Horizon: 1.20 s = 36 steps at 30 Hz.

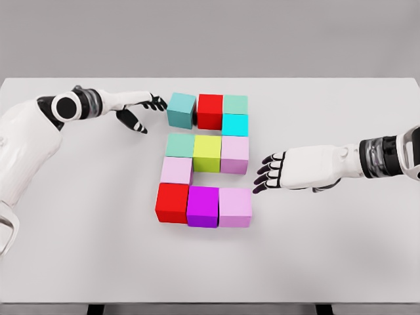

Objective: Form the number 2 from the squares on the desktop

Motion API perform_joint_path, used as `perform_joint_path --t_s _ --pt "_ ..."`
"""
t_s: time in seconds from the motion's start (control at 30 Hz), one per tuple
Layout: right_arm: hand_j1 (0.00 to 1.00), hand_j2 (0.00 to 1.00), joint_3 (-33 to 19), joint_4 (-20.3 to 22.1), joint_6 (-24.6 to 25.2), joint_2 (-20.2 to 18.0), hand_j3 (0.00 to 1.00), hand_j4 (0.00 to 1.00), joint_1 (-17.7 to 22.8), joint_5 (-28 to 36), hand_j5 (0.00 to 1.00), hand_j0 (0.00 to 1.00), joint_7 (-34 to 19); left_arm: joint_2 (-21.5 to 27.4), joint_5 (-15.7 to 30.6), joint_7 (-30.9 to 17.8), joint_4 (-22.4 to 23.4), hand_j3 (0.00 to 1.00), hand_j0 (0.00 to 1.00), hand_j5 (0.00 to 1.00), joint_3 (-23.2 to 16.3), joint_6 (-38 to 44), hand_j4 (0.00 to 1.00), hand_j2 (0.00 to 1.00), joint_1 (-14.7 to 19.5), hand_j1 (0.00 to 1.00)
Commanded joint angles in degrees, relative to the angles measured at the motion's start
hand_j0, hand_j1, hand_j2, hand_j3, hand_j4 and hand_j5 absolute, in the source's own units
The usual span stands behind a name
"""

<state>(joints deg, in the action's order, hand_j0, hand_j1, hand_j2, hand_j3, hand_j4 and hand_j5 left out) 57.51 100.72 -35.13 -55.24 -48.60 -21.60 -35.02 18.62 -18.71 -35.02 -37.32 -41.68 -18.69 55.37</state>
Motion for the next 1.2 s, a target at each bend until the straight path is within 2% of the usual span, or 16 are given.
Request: perform_joint_path --t_s 0.0,0.43,0.73,0.87,1.17 --pt "1.00 1.00 0.0 0.0 0.1 0.0 1.00 1.00 0.0 0.2 1.00 1.00 0.0 0.0 0.3 0.0 -0.3 0.81 0.81 0.81 0.1 0.1 0.81 0.81 0.0 0.81" --pt "1.00 1.00 -0.2 -0.1 0.1 0.0 1.00 1.00 0.0 0.2 1.00 1.00 0.0 0.0 0.9 0.0 -1.5 0.82 0.82 0.82 -0.4 0.1 0.82 0.82 -0.6 0.82" --pt "1.00 1.00 -0.3 0.0 0.1 0.0 1.00 1.00 -0.1 0.2 1.00 1.00 0.0 1.5 3.8 0.0 -1.6 0.83 0.83 0.83 -0.4 3.7 0.83 0.83 -0.9 0.83" --pt "1.00 1.00 -0.3 0.0 0.1 0.0 1.00 1.00 -0.1 0.2 1.00 1.00 0.0 2.8 4.0 0.0 -5.3 0.84 0.84 0.84 -0.5 3.5 0.84 0.84 -1.3 0.84" --pt "1.00 1.00 -0.3 0.0 0.1 0.0 1.00 1.00 -0.2 0.2 1.00 1.00 0.0 5.3 5.9 0.0 -8.3 0.84 0.84 0.84 -2.9 4.0 0.84 0.84 -2.5 0.84"
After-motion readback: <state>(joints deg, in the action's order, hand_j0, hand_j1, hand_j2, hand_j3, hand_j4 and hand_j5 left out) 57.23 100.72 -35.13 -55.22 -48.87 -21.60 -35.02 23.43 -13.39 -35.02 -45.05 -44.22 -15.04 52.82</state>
